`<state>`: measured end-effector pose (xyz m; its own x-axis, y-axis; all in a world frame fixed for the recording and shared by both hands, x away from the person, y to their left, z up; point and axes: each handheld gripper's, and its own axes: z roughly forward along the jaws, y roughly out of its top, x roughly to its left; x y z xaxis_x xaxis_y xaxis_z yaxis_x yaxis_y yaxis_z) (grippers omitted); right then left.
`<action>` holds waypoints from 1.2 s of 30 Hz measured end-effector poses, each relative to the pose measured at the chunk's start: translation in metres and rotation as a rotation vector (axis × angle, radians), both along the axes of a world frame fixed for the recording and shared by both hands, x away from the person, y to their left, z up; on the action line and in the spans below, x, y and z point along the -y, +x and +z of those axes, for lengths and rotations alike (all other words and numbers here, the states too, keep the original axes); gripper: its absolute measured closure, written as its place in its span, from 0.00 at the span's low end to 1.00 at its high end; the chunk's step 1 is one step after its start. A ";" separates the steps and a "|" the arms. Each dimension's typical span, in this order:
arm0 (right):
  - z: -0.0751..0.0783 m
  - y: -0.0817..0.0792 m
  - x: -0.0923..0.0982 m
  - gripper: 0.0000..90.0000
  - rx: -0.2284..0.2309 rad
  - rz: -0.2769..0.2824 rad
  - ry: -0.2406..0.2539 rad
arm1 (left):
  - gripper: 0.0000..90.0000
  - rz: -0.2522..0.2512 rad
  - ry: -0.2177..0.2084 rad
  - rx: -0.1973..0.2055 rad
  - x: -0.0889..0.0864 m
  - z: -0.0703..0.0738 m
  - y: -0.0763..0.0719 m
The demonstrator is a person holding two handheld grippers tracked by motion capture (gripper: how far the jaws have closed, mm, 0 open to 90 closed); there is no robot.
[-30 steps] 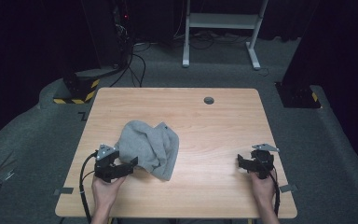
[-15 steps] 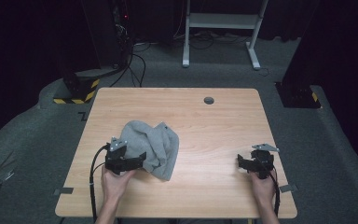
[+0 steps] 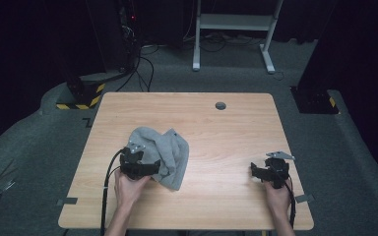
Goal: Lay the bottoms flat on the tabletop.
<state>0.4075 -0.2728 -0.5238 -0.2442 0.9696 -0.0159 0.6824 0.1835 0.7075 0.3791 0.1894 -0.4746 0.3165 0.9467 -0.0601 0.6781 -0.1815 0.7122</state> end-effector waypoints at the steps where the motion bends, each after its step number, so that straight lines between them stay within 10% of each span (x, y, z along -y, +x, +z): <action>1: 0.000 0.000 0.000 0.16 0.000 0.000 0.000 | 0.10 0.001 0.006 -0.005 0.001 -0.001 0.001; 9: 0.000 0.000 0.000 0.16 0.000 0.000 0.000 | 0.20 -0.005 0.027 -0.060 0.008 -0.020 0.012; 20: 0.000 0.000 0.000 0.16 -0.001 -0.001 0.001 | 0.75 -0.051 -0.012 -0.022 0.004 -0.020 0.008; 36: 0.000 0.000 0.000 0.16 0.002 -0.002 -0.001 | 0.79 -0.209 -0.070 0.087 0.031 -0.002 0.004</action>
